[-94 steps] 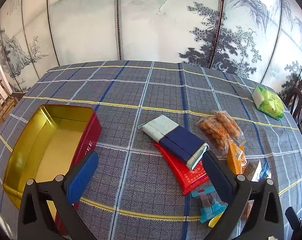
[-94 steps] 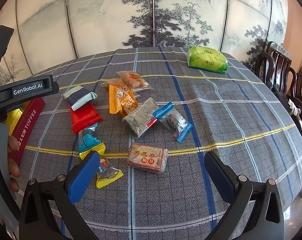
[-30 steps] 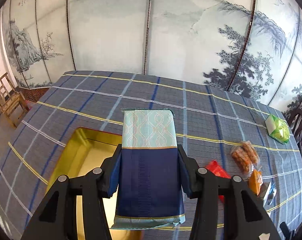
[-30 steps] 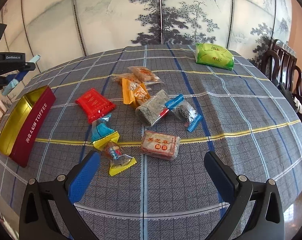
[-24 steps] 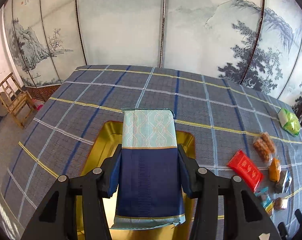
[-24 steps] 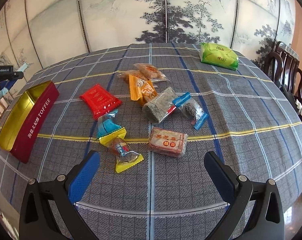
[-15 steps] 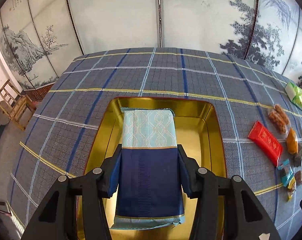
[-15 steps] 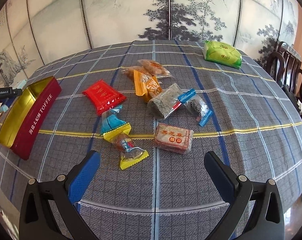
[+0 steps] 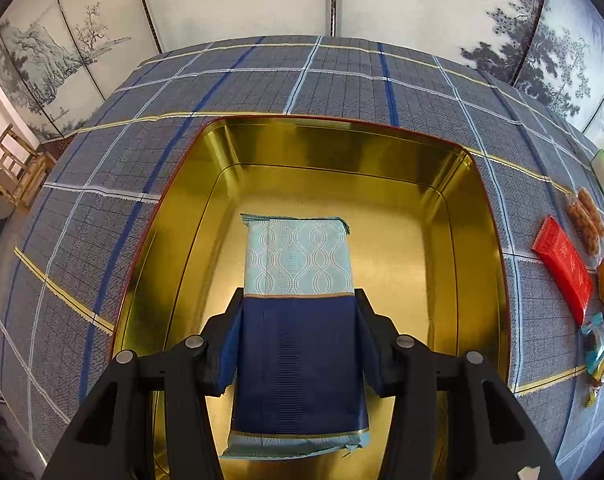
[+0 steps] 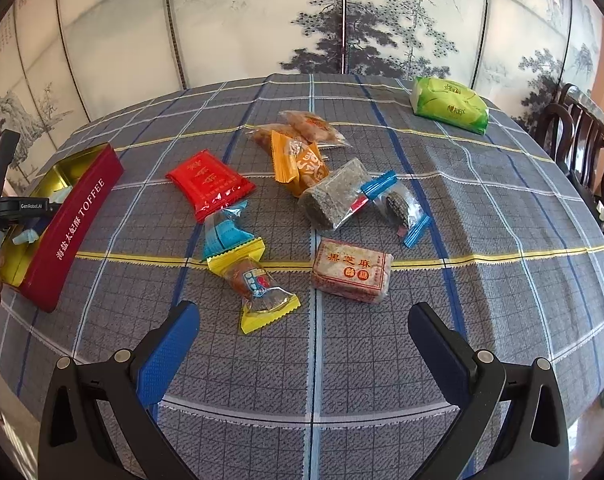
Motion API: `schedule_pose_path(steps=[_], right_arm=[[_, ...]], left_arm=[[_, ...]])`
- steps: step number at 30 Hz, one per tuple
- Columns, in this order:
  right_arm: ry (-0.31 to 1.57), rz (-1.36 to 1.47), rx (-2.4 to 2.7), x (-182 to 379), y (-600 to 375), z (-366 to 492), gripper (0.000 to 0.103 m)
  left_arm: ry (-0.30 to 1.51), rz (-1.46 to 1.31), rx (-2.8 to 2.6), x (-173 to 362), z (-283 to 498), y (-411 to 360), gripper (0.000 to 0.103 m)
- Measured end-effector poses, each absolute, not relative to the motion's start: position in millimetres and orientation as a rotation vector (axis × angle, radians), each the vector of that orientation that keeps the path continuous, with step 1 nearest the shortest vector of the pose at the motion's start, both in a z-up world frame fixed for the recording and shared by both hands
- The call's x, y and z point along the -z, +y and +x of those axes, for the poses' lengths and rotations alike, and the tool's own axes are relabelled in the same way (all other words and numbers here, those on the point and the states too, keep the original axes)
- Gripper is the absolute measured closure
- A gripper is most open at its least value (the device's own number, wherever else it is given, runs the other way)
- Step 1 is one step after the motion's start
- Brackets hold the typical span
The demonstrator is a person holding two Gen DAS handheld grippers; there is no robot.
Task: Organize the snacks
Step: 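Carry the package over the gold tin and open the left gripper, then raise the left gripper away from the tin, then grasp the brown pastry box with red text with the right gripper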
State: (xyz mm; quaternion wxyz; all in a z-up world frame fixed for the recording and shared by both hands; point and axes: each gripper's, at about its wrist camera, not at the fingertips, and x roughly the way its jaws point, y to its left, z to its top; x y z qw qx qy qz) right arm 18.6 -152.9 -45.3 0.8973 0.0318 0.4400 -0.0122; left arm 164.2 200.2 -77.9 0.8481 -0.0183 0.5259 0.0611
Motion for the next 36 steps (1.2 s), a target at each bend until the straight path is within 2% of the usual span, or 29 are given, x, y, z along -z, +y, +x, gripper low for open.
schedule_pose_path(steps=[10, 12, 14, 16, 17, 18, 19, 23, 25, 28, 33, 36], right_arm=[[0.917, 0.058, 0.027, 47, -152, 20, 0.000], [0.919, 0.061, 0.027, 49, -153, 20, 0.000], [0.919, 0.059, 0.030, 49, -153, 20, 0.000], [0.923, 0.064, 0.032, 50, -156, 19, 0.000], [0.926, 0.067, 0.032, 51, -160, 18, 0.000], [0.929, 0.068, 0.032, 52, -163, 18, 0.000], [0.932, 0.066, 0.031, 52, -166, 17, 0.000], [0.932, 0.045, 0.050, 56, -186, 10, 0.000], [0.945, 0.044, 0.073, 62, -198, 8, 0.000], [0.954, 0.067, 0.060, 69, -215, 10, 0.000], [0.897, 0.133, -0.071, 62, -228, 20, 0.000], [0.885, 0.079, -0.120, 61, -220, 33, 0.000]], left_arm=[[1.154, -0.067, -0.136, 85, 167, 204, 0.057], [1.156, -0.072, -0.138, 85, 167, 205, 0.054], [1.158, -0.075, -0.139, 85, 167, 206, 0.046], [1.146, -0.108, -0.130, 83, 166, 209, 0.028], [1.131, -0.118, -0.119, 80, 165, 209, 0.023], [1.114, -0.114, -0.115, 76, 163, 208, 0.012], [1.088, -0.106, -0.125, 71, 159, 208, 0.009], [0.941, -0.117, -0.099, 36, 130, 207, 0.007], [0.854, -0.130, -0.074, 16, 108, 203, 0.001], [0.759, -0.148, -0.012, -5, 72, 195, 0.001], [0.742, -0.176, 0.082, 4, 23, 171, 0.001], [0.756, -0.177, 0.129, 23, -4, 152, 0.001]])
